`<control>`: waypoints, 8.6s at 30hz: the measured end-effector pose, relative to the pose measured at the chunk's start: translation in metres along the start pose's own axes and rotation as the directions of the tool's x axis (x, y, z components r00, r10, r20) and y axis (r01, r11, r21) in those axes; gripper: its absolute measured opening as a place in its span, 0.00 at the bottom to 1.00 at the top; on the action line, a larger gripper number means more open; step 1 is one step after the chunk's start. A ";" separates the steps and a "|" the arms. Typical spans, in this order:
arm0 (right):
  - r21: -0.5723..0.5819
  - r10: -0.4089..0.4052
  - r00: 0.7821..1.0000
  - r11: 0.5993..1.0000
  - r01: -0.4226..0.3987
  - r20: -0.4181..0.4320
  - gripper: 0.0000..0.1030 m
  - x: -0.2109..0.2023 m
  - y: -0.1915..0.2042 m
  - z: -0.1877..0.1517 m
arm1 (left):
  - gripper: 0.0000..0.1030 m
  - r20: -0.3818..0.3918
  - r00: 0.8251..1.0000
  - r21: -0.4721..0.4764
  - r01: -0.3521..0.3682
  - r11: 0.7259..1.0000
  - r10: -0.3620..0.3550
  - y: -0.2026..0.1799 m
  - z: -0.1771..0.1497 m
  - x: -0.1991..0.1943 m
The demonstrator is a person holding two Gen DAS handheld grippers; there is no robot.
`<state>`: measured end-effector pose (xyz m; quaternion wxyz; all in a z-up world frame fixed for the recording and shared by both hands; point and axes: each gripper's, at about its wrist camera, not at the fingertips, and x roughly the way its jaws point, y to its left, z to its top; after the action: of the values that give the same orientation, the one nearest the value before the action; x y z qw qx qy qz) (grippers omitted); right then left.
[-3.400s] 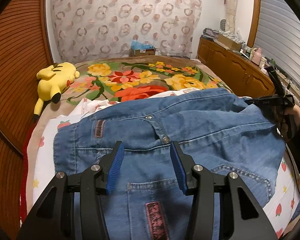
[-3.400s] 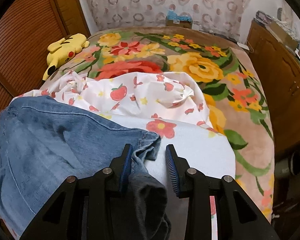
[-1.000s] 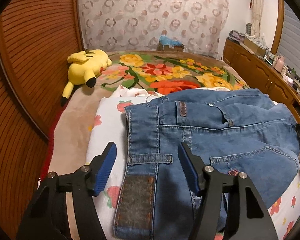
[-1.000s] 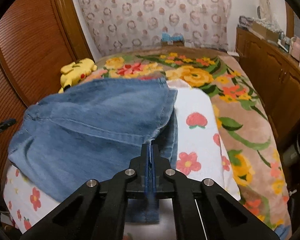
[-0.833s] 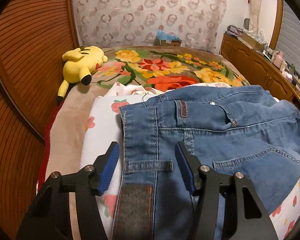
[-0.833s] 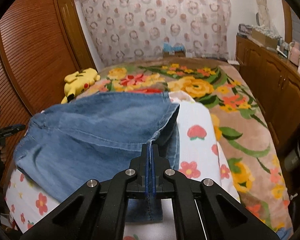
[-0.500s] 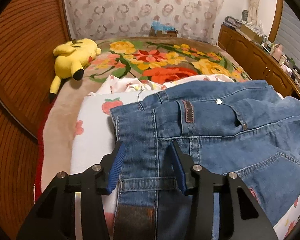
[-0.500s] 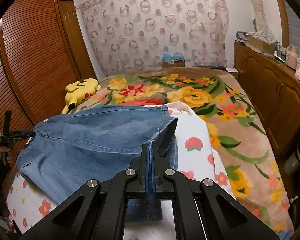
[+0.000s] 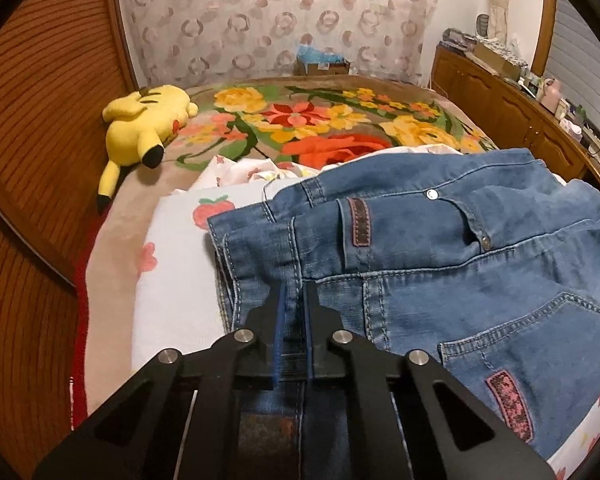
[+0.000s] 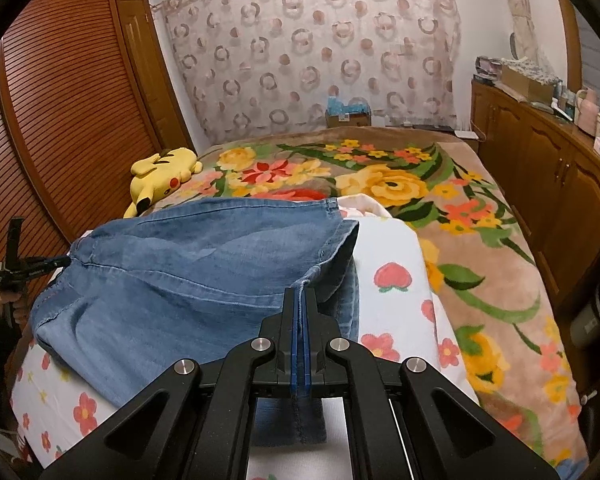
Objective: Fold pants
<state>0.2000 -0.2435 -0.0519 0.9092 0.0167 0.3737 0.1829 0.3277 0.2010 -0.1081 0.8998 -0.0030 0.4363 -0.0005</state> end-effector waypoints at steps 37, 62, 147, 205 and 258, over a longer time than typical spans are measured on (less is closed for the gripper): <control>-0.113 -0.084 0.996 0.990 0.089 0.043 0.01 0.100 0.029 0.092 | 0.08 0.176 0.977 -0.072 -0.106 0.992 0.118 0.011 0.043 -0.027; -0.072 -0.033 0.999 0.997 0.036 0.035 0.21 0.016 0.022 0.038 | 0.57 0.188 0.969 0.048 0.153 0.987 -0.160 -0.086 0.014 -0.064; -0.003 0.046 0.991 0.999 -0.047 -0.125 0.13 0.043 0.009 0.014 | 0.03 -0.032 0.936 0.284 0.345 0.895 -0.350 -0.254 -0.036 -0.053; -0.105 -0.045 0.990 0.994 0.031 -0.137 0.43 0.105 -0.006 0.081 | 0.54 0.093 0.961 0.199 0.240 0.950 -0.262 -0.206 0.028 -0.010; 0.000 -0.125 0.991 0.992 0.126 -0.035 0.43 -0.026 0.042 0.029 | 0.55 0.182 0.941 0.225 0.243 0.944 -0.285 -0.188 0.012 -0.032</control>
<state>0.1897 -0.2102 -0.0061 0.9123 -0.0092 0.3899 0.1253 0.3178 0.0129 -0.0742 0.9285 0.0285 0.3313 -0.1650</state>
